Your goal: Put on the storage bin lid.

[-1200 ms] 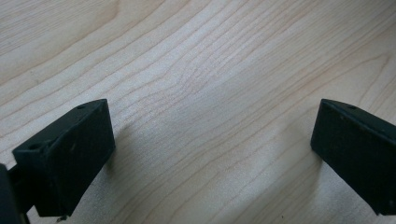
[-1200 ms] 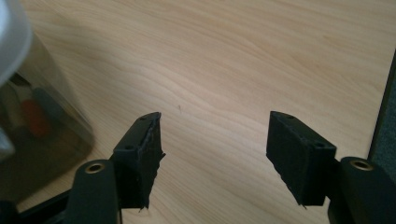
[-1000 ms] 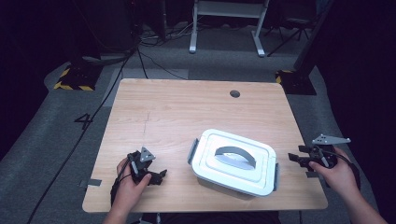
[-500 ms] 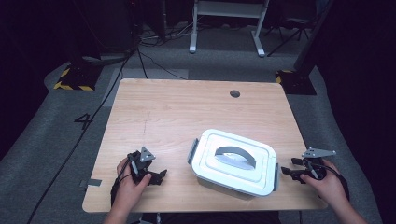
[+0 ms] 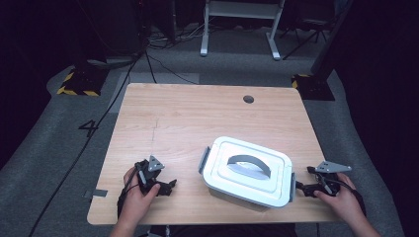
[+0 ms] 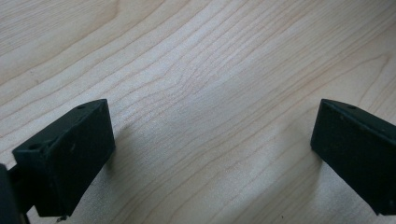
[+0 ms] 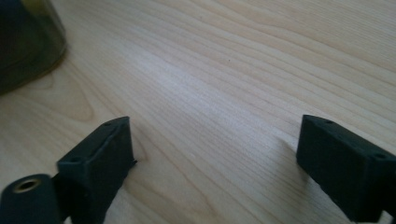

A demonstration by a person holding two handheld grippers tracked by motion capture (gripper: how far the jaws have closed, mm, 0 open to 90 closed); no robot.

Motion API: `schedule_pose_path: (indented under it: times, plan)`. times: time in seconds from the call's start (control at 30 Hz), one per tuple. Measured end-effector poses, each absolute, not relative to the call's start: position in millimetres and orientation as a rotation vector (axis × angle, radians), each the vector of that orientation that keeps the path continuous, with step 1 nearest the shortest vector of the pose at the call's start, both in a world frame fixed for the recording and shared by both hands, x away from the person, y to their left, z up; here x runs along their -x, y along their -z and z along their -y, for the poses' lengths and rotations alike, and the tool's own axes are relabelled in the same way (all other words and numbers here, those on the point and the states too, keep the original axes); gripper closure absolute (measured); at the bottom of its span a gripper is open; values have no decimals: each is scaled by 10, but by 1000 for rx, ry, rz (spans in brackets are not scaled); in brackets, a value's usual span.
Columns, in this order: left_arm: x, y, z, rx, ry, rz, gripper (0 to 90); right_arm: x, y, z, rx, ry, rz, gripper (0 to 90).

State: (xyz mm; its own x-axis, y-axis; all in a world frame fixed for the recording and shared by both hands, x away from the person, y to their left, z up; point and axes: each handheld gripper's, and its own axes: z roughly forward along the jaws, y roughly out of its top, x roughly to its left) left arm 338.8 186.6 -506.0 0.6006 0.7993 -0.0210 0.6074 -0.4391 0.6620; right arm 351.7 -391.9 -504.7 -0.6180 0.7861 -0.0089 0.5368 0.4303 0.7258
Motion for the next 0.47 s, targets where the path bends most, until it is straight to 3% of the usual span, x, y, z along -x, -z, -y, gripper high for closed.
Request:
schedule_pose_path:
  times: [0.47]
  plan:
    - [-3387,5060,-1866,-2194,-393,-1106,2,-3513,5051,3876,-1157,-986,-2330,61]
